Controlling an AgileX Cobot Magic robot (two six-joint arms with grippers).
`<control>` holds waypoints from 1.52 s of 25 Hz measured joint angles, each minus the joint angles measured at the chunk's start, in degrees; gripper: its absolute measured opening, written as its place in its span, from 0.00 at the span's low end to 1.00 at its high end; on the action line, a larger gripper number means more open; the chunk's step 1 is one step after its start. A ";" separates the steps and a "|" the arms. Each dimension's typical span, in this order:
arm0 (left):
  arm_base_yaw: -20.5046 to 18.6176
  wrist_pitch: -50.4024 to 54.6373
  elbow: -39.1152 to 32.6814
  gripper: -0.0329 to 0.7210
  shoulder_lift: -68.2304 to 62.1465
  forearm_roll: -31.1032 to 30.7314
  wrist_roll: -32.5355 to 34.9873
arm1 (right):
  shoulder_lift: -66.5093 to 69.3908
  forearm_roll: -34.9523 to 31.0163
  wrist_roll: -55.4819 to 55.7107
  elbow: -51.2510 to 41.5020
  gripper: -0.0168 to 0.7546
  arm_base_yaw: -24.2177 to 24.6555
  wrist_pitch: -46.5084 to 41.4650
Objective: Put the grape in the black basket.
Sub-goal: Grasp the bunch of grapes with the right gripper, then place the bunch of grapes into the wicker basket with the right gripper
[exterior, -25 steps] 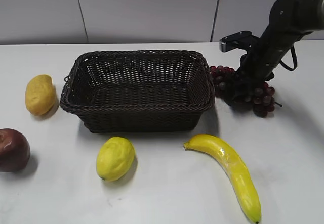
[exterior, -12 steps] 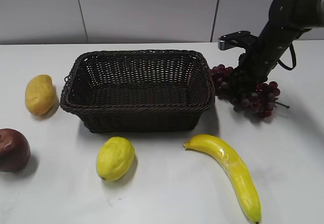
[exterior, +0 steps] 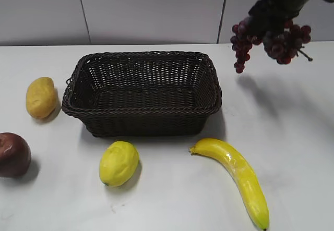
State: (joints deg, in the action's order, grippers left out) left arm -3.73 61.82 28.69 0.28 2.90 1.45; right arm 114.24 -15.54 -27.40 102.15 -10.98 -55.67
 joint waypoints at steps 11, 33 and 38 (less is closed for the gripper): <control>0.00 0.00 0.00 0.35 0.00 0.00 0.00 | -6.07 -10.06 0.05 8.33 0.34 -6.47 -0.51; 0.00 0.00 0.00 0.35 0.00 0.00 0.00 | 15.05 -10.42 0.01 8.64 0.35 -20.42 4.98; 0.00 0.00 0.00 0.35 0.00 0.00 0.00 | 16.21 -10.28 0.01 8.77 0.80 -20.42 5.19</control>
State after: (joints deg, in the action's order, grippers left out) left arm -3.73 61.82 28.69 0.28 2.90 1.45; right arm 130.45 -25.83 -27.39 110.92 -31.40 -50.48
